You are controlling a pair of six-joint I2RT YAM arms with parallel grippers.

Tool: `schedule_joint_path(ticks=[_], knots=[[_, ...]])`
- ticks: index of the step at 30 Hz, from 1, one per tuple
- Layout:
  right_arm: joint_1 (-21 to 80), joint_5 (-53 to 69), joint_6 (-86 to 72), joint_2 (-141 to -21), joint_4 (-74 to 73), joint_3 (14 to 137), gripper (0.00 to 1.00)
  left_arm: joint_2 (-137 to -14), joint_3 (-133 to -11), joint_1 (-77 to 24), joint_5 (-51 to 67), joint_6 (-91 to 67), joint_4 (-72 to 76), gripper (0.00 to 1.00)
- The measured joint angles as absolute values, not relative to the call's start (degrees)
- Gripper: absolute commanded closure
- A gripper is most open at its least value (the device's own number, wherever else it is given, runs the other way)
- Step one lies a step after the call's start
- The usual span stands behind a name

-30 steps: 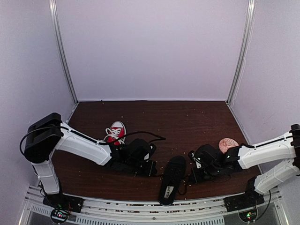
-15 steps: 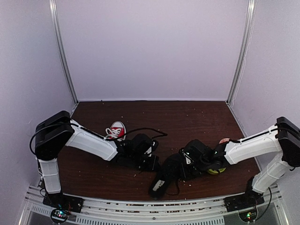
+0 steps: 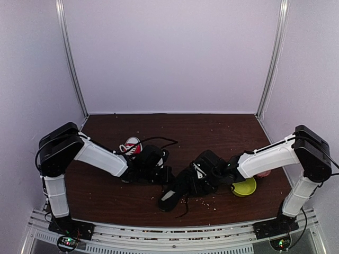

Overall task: Tie the shoes
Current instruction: Adjust the shoe at the center of the board, then place the half-tied shoelace at the center of the board.

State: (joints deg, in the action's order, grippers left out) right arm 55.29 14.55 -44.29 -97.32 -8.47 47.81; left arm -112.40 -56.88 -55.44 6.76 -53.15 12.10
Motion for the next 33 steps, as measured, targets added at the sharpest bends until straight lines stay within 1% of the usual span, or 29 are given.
schedule_joint_path(ticks=[4,5,6,7,8,13,15,20,26,28,32,33], knots=[[54.5,13.4,-43.2,-96.3,-9.1,47.7,1.0,-107.7,-52.0,-56.0,6.8,-53.6,11.0,1.0],[54.3,13.1,-43.1,-95.5,-9.1,47.4,1.0,-106.3,-51.0,-56.3,6.8,-53.7,10.3,0.97],[54.2,12.7,-43.0,-94.1,-9.2,46.9,1.0,-104.7,-50.0,-56.8,6.8,-53.7,9.5,0.88],[54.0,12.5,-42.8,-92.4,-9.3,46.2,1.0,-102.7,-49.0,-57.2,7.0,-53.7,8.9,0.77],[54.0,12.2,-42.6,-90.7,-9.3,45.6,1.0,-100.9,-48.2,-57.7,7.3,-53.5,8.5,0.69],[53.8,11.3,-41.9,-84.9,-9.7,43.4,1.0,-93.4,-47.3,-58.8,7.4,-51.5,5.3,0.43],[53.8,11.0,-41.8,-84.1,-9.9,42.6,1.0,-91.4,-47.3,-58.8,6.1,-50.2,2.4,0.38],[53.8,10.5,-41.8,-83.7,-10.7,41.5,1.0,-88.0,-47.0,-58.8,1.8,-46.7,-6.2,0.36],[53.8,10.4,-41.7,-83.6,-10.7,41.3,1.0,-83.2,-44.5,-60.0,0.7,-38.2,-7.2,0.37],[53.8,10.5,-41.6,-83.7,-10.7,41.3,1.0,-82.9,-44.5,-61.1,1.9,-34.2,-5.3,0.4],[53.8,10.5,-41.5,-83.6,-10.7,41.3,1.0,-85.0,-46.1,-62.2,5.6,-27.8,-2.8,0.52],[53.8,10.5,-41.5,-83.6,-10.7,41.3,1.0,-86.3,-46.9,-62.3,6.3,-26.5,-2.5,0.52]])
